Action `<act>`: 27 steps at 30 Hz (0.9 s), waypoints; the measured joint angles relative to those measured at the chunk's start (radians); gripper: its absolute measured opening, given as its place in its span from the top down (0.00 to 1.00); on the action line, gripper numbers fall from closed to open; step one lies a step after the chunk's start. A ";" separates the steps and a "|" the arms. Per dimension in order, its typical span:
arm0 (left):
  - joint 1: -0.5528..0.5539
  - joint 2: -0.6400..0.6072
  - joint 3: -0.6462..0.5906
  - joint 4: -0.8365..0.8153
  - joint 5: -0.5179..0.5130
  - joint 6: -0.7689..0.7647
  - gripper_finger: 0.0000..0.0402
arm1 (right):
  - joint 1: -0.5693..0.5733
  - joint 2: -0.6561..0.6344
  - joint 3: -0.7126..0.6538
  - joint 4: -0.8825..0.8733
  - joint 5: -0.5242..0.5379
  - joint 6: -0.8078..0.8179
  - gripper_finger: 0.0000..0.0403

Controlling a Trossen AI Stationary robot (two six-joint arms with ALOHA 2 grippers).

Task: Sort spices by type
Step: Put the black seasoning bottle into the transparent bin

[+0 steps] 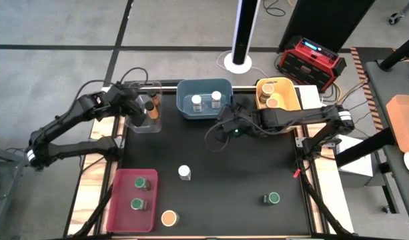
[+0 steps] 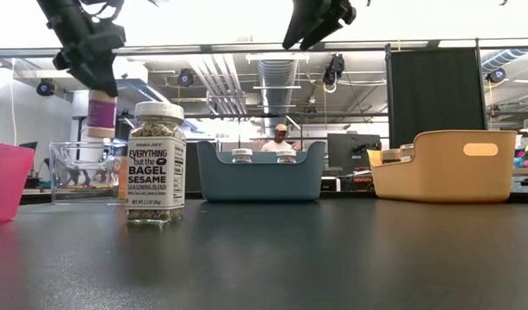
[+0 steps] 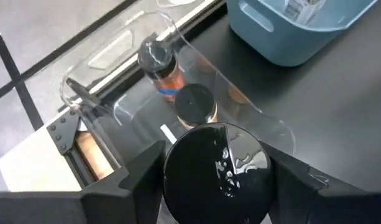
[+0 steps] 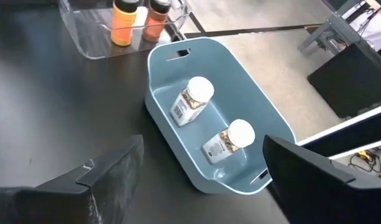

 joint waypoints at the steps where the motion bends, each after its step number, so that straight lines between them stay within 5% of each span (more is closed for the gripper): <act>1: 0.002 -0.006 -0.003 0.000 0.000 0.002 0.50 | -0.003 -0.002 -0.001 0.003 0.000 -0.003 0.21; 13: 0.045 -0.065 -0.108 0.050 0.000 0.015 0.50 | -0.051 -0.003 -0.003 0.028 -0.027 -0.064 0.22; 27: 0.251 -0.047 -0.170 0.192 0.119 0.128 0.50 | -0.084 -0.003 -0.003 0.033 -0.068 -0.082 0.19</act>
